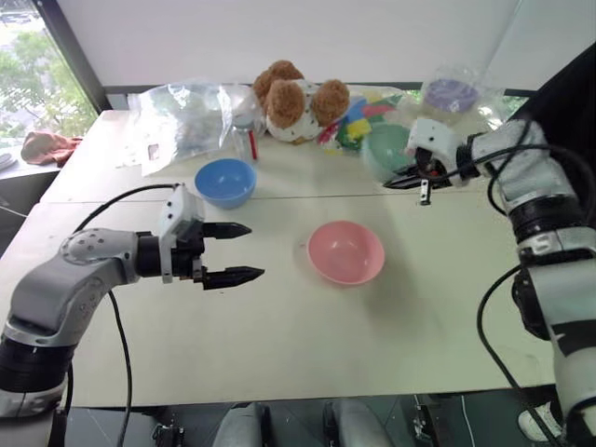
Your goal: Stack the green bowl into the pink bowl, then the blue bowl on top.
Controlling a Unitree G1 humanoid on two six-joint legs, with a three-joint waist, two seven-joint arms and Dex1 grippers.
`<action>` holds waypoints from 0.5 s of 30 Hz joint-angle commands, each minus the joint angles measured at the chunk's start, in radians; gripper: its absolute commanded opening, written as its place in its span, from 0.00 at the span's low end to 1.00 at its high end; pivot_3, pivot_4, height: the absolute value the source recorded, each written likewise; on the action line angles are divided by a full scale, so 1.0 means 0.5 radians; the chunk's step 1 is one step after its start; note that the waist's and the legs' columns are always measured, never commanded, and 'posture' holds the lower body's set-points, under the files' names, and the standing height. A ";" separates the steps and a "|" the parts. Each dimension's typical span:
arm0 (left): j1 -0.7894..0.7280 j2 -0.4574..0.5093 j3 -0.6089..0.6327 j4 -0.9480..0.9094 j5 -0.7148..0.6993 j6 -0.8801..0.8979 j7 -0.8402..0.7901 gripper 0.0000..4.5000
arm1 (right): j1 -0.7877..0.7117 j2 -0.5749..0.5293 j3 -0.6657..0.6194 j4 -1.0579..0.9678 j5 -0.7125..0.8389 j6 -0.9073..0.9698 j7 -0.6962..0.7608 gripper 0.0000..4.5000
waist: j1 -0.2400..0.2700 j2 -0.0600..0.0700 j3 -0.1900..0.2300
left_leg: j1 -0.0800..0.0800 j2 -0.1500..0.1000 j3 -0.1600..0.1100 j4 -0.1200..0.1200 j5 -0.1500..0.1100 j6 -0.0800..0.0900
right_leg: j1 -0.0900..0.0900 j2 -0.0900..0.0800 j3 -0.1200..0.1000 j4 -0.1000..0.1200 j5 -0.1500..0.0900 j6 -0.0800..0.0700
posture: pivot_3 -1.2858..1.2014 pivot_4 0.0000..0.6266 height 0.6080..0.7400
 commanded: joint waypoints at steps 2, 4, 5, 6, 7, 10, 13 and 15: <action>-0.048 0.019 0.037 0.008 0.004 -0.039 -0.041 1.00 | 0.317 -0.228 0.073 -0.983 0.456 0.497 0.252 0.01 | 0.009 0.000 0.000 | -0.001 -0.001 -0.001 0.001 0.000 0.001 | 0.001 -0.002 -0.001 -0.001 0.000 0.000 | 0.52 0.24 1.00; -0.061 0.013 0.031 0.017 0.010 -0.040 -0.044 1.00 | 0.434 -0.280 0.103 -1.240 0.518 0.606 0.252 0.01 | 0.008 0.000 0.000 | -0.001 -0.003 0.000 0.004 0.000 0.001 | 0.002 -0.004 -0.001 0.000 0.000 0.000 | 0.52 0.24 1.00; -0.063 0.012 0.030 0.018 0.011 -0.041 -0.044 1.00 | 0.485 -0.305 0.119 -1.336 0.523 0.623 0.252 0.01 | 0.006 0.000 0.000 | 0.001 -0.003 0.000 0.004 0.000 0.001 | 0.003 -0.005 -0.001 0.000 0.000 0.000 | 0.52 0.24 1.00; -0.066 0.010 0.029 0.019 0.013 -0.040 -0.044 1.00 | 0.524 -0.322 0.129 -1.402 0.519 0.634 0.252 0.01 | 0.004 0.000 0.000 | 0.001 -0.003 0.000 0.004 0.000 0.001 | 0.003 -0.005 -0.001 0.000 0.000 0.000 | 0.52 0.24 1.00; -0.064 0.011 0.031 0.016 0.012 -0.038 -0.043 1.00 | 0.561 -0.326 0.131 -1.454 0.512 0.651 0.252 0.01 | 0.003 0.000 0.000 | 0.001 -0.003 0.000 0.004 0.000 0.001 | 0.003 -0.005 -0.001 0.000 0.000 0.000 | 0.52 0.24 1.00; -0.067 0.010 0.034 0.012 0.010 -0.033 -0.039 1.00 | 0.626 -0.334 0.148 -1.516 0.465 0.637 0.252 0.01 | 0.003 0.000 0.000 | 0.002 -0.003 -0.001 0.004 0.000 0.001 | 0.003 -0.004 -0.001 0.000 0.000 0.000 | 0.52 0.24 1.00; -0.069 0.006 0.039 0.010 0.009 -0.030 -0.027 1.00 | 0.651 -0.311 0.184 -1.494 0.361 0.527 0.224 0.01 | 0.006 0.000 0.000 | 0.002 -0.002 -0.001 0.004 0.000 0.001 | 0.003 -0.004 -0.001 0.000 0.000 0.000 | 0.52 0.24 1.00; -0.070 -0.001 0.041 0.011 0.008 -0.029 -0.016 1.00 | 0.651 -0.277 0.196 -1.487 0.337 0.511 0.196 0.01 | 0.006 0.000 0.000 | 0.002 -0.003 0.000 0.004 0.000 0.001 | 0.003 -0.004 -0.001 0.000 0.000 0.000 | 0.52 0.24 1.00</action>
